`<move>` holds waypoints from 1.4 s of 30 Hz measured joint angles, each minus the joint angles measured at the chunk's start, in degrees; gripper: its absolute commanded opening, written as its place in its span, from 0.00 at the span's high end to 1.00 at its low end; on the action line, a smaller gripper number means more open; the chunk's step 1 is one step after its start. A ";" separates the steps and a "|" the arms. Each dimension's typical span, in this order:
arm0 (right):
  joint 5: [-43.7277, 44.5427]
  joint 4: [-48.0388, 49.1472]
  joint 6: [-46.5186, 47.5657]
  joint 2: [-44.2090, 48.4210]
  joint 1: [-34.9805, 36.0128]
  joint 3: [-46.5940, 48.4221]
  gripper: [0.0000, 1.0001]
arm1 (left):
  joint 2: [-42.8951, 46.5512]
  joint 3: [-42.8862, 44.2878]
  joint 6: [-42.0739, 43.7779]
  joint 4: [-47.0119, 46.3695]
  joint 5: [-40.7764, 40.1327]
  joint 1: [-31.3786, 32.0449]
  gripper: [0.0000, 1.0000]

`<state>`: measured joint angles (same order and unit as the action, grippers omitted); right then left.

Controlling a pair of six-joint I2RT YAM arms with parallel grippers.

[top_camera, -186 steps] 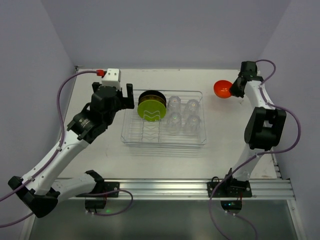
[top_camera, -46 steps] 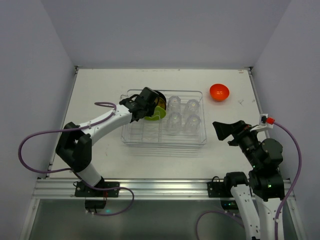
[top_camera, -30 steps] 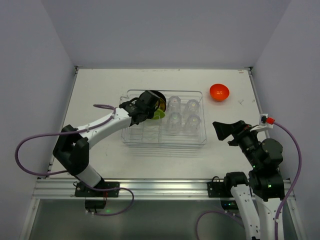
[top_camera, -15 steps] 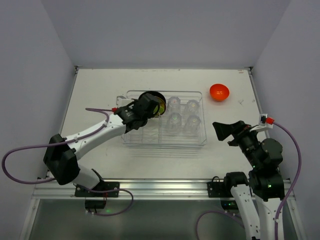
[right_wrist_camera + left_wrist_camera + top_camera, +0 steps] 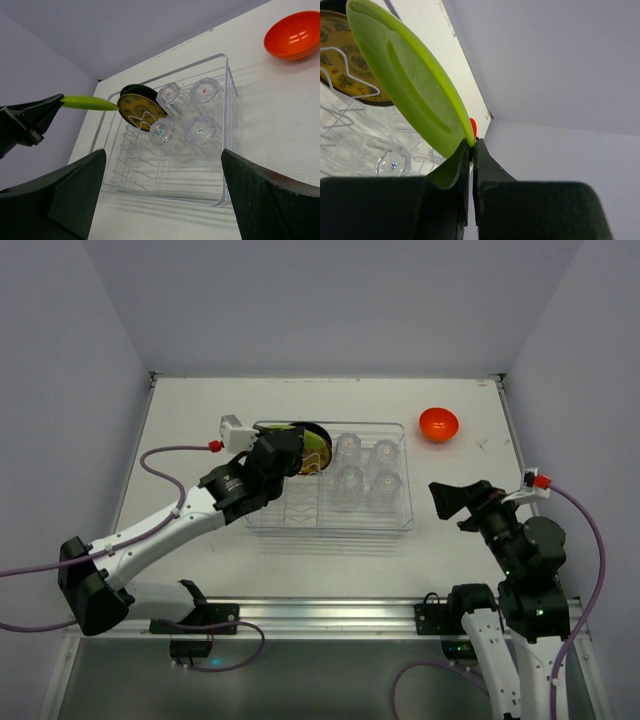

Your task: Unload the mixed dishes from the dish rack

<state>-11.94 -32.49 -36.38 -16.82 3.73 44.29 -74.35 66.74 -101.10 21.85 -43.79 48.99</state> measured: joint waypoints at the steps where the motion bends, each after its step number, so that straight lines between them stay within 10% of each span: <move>1: 0.33 -0.09 0.02 -0.04 0.00 0.15 0.01 | 0.81 -0.13 1.99 -0.61 -0.33 0.33 1.00; 10: 0.46 -0.76 0.98 -4.55 0.00 3.91 0.01 | 3.98 0.42 44.04 -10.40 4.15 1.86 1.00; 21: -12.41 0.85 1.36 -18.25 0.00 8.57 0.01 | -2.10 12.94 85.92 8.83 6.05 13.62 1.00; 31: -29.73 15.89 -9.25 -27.56 1.79 1.66 0.04 | -4.85 12.20 102.60 27.21 6.14 30.29 1.00; 42: -20.65 13.97 -7.50 -42.18 19.56 3.91 0.11 | -5.95 4.76 111.27 31.30 4.68 35.80 1.00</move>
<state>-32.60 -18.52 -43.88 -59.00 23.29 48.21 -80.29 71.50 10.17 53.15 -39.11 84.79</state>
